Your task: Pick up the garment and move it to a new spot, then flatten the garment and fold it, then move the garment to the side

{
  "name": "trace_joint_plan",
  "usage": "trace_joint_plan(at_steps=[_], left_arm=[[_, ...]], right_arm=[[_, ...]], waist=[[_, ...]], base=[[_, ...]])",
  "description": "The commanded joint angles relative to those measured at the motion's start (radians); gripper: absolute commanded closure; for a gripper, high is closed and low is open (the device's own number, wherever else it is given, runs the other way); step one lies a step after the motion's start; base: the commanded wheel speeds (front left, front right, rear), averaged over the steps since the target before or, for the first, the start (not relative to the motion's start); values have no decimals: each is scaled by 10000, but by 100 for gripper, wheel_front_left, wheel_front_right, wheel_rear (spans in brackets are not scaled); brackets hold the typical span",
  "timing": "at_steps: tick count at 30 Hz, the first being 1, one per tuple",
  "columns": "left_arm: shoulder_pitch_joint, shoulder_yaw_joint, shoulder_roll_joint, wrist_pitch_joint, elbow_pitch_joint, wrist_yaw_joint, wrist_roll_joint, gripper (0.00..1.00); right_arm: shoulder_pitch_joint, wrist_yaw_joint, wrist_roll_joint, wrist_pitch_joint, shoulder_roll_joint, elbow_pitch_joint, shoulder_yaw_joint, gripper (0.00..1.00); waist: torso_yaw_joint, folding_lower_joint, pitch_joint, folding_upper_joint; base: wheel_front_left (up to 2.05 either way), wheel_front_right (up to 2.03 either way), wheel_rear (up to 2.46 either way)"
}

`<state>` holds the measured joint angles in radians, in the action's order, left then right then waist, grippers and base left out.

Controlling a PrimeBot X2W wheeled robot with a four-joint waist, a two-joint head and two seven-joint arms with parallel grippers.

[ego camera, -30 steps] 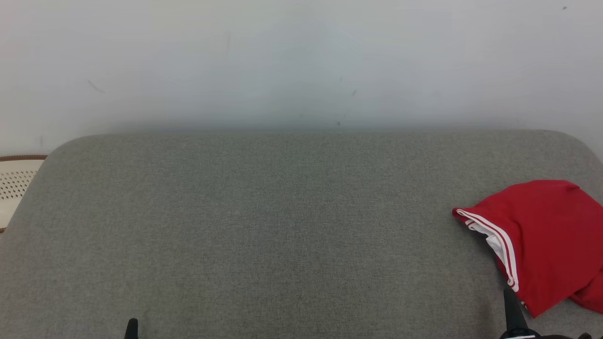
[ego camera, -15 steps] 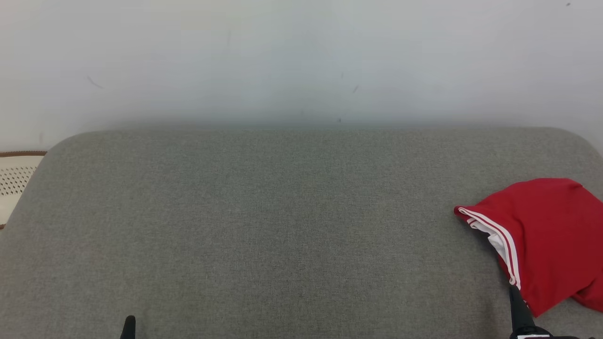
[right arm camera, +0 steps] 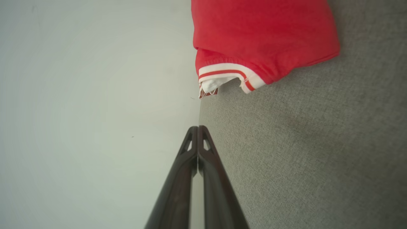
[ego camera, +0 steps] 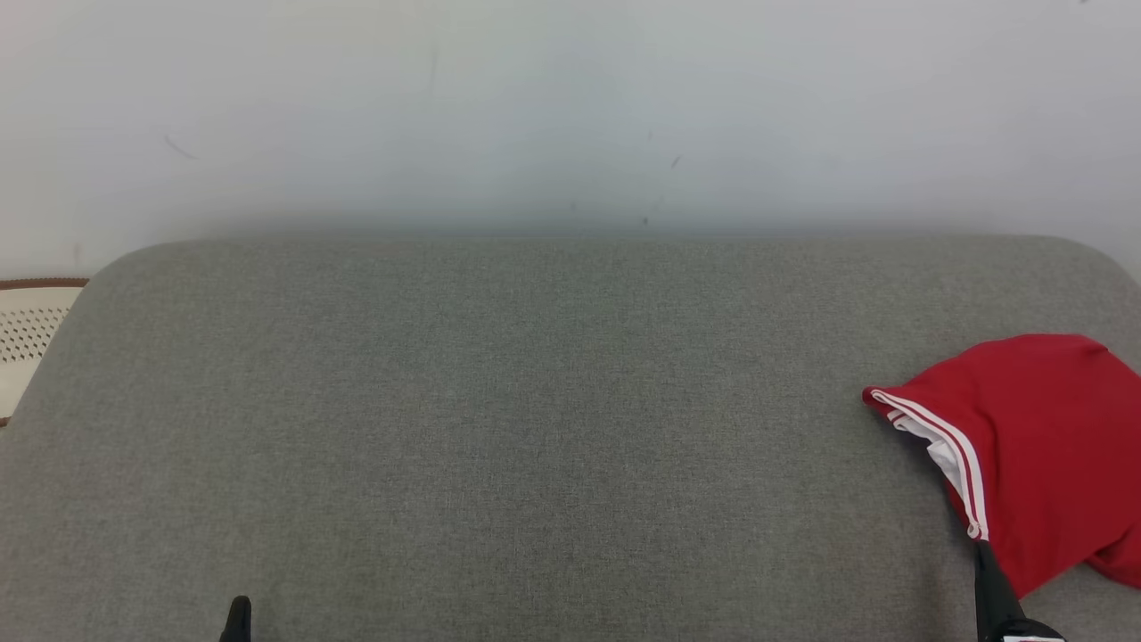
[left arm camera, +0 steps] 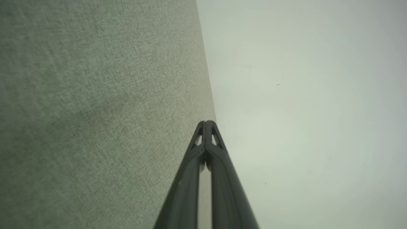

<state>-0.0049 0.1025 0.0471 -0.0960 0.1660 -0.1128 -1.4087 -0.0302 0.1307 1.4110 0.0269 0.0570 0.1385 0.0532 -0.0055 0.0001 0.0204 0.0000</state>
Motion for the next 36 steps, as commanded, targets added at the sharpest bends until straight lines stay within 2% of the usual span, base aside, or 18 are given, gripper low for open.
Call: trace_joint_plan(at_steps=[1,26,36], left_arm=[[45,61,47,-78,-85,-45,-308,100],[144,224,46,-582,-324,-193,-2174,100],[146,227,44,-598,-330,-198,-2183,100]], right_arm=[[-45,1,245,71,-18,-128,60,100],[-242,0,2150,464,-82,-569,328,100],[-248,0,2200,487,-81,-577,332,100]], waist=[[4,-1,-14,0],[52,-1,-204,0],[54,-1,-214,0]], base=[[0,0,0],[0,0,0],[0,0,0]])
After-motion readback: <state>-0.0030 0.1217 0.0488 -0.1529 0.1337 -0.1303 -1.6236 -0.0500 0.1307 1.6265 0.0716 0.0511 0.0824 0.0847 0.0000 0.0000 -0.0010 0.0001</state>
